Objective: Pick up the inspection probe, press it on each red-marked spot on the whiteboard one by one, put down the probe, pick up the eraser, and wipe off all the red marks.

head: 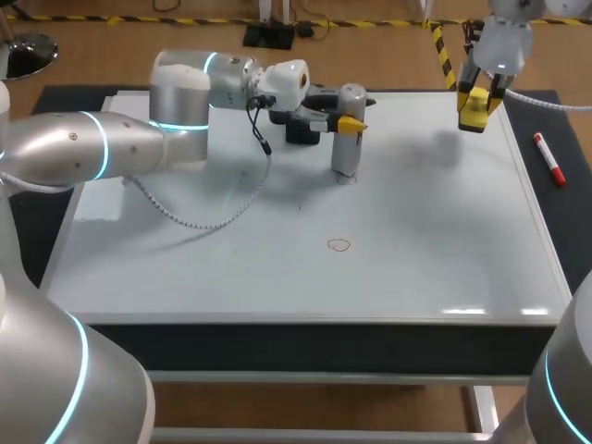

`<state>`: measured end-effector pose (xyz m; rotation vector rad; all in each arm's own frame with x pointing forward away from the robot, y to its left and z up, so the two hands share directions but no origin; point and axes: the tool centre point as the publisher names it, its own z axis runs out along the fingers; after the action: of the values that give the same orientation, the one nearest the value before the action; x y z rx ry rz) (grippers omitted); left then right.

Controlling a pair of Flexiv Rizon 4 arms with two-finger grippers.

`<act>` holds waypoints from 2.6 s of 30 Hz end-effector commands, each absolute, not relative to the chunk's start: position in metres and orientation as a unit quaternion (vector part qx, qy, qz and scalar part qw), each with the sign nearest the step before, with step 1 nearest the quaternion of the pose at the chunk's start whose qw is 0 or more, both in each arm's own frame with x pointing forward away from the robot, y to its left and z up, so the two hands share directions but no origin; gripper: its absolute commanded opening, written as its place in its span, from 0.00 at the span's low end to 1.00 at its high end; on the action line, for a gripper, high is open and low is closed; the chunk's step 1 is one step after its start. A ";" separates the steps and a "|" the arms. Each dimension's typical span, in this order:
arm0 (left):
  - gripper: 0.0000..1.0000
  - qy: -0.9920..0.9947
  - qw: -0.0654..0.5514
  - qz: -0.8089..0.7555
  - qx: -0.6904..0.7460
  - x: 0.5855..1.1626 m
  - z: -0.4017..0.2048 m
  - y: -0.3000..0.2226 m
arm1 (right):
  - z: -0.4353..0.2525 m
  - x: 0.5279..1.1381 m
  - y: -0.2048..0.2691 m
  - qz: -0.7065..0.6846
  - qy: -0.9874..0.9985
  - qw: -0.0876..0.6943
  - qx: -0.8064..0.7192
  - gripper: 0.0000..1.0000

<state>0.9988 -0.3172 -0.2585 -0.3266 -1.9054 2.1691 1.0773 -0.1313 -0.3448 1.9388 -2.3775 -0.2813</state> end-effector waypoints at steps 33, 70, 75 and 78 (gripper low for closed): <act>0.00 -0.679 -0.100 0.723 0.079 0.973 -0.218 -0.021 | -0.344 1.079 -0.132 -0.091 -0.771 0.032 0.630 0.00; 0.00 -0.679 -0.100 0.723 0.079 0.973 -0.218 -0.021 | -0.362 0.939 0.048 -0.063 -0.580 0.066 0.810 0.00; 0.00 -0.679 -0.100 0.723 0.079 0.973 -0.218 -0.021 | -0.370 0.934 0.072 -0.061 -0.565 0.080 0.819 0.00; 0.00 -0.679 -0.100 0.723 0.079 0.973 -0.218 -0.021 | -0.374 0.934 0.084 -0.059 -0.559 0.083 0.823 0.00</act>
<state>0.9726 -0.0205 -0.2176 0.2660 -2.2836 2.4218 0.9278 0.0729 -0.3693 2.4825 -1.6980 -0.2209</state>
